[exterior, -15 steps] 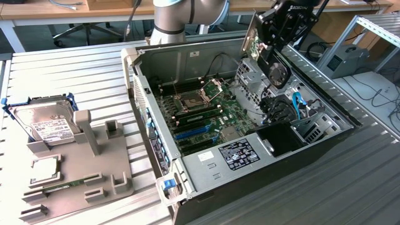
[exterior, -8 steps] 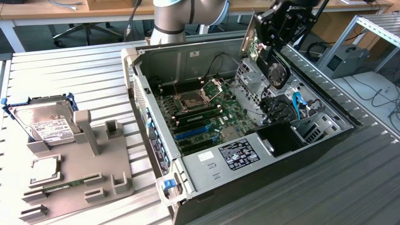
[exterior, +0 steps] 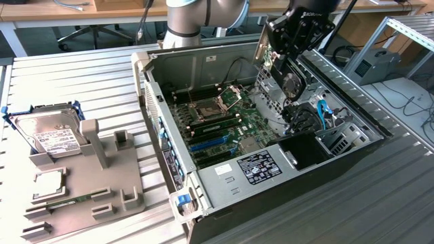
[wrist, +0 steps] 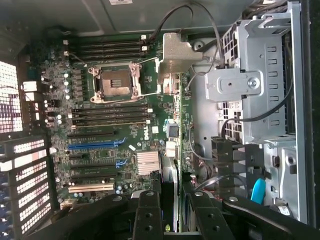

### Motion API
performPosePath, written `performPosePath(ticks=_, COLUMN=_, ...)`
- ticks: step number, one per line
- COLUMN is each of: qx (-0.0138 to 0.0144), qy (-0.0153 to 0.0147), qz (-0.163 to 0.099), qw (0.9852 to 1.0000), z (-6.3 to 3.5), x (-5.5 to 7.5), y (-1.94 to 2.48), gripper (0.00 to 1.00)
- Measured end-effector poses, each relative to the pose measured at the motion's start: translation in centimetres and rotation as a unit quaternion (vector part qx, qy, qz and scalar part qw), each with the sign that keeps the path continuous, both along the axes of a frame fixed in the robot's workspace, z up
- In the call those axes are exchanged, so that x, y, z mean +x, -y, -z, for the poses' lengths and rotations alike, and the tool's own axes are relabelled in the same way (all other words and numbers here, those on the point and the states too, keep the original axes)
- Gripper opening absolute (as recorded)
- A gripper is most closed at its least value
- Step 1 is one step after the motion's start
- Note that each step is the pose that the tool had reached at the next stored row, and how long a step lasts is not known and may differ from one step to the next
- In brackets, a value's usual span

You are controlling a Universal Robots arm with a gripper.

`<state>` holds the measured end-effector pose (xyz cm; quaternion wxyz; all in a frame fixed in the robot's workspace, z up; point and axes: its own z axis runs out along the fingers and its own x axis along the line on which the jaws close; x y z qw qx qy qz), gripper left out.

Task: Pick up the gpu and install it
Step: 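Pick up the gpu and move the gpu toward the slot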

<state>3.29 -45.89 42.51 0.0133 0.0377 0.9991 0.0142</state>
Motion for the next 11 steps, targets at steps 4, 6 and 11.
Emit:
performPosePath(ticks=4, qx=0.0, qy=0.0, qz=0.0, qw=1.0, z=0.45, x=-0.3, y=-0.03, gripper=0.26)
performPosePath(ticks=6, qx=0.0001, qy=0.0, qz=0.0, qw=1.0, z=0.66, x=-0.4, y=-0.04, gripper=0.26)
performPosePath(ticks=11, qx=0.0, qy=0.0, qz=0.0, qw=1.0, z=1.42, x=-0.6, y=-0.09, gripper=0.26)
